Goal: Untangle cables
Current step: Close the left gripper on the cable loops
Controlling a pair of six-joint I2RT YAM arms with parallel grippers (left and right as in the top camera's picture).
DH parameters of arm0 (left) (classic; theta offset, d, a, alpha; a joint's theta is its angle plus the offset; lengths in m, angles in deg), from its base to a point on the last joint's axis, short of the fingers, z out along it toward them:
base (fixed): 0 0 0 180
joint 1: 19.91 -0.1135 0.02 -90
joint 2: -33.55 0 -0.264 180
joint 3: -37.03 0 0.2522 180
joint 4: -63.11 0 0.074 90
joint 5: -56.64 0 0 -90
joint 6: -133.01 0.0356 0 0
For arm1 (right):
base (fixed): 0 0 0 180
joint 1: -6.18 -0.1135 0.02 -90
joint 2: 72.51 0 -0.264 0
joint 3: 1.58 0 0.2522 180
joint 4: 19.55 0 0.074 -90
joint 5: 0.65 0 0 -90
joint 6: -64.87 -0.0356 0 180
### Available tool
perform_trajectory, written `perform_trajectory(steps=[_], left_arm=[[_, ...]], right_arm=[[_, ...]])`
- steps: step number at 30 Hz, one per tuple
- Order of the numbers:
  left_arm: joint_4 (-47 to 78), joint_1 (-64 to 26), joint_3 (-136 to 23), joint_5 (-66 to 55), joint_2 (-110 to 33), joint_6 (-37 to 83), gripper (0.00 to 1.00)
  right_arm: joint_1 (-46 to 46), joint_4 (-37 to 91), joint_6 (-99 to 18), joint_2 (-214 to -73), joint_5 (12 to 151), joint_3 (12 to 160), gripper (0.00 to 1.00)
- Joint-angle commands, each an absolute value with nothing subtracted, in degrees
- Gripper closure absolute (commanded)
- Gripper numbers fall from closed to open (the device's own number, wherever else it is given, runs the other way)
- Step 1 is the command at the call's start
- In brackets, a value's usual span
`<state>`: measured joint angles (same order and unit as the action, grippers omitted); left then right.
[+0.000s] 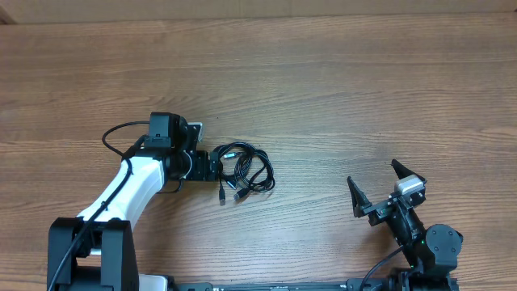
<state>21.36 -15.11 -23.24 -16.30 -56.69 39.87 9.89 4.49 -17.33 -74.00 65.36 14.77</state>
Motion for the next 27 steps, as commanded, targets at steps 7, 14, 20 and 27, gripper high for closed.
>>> perform_trajectory(steps=[7,14,20,27], left_arm=[[25.8,-10.3,-24.5,-23.8,-57.3,31.7,0.04],[26.1,-6.8,-24.5,-28.1,-57.3,28.9,0.03],[27.0,-6.8,-24.5,-30.9,-58.7,27.1,0.04],[29.5,-6.7,-24.5,-28.4,-62.8,27.1,0.05]], right_arm=[[10.1,5.5,-16.9,-73.9,65.8,15.9,0.00],[10.1,5.5,-16.9,-73.9,65.8,15.9,0.00],[10.1,5.5,-16.9,-73.9,65.8,15.9,0.00],[10.1,5.5,-16.9,-73.9,65.8,15.9,0.00]])
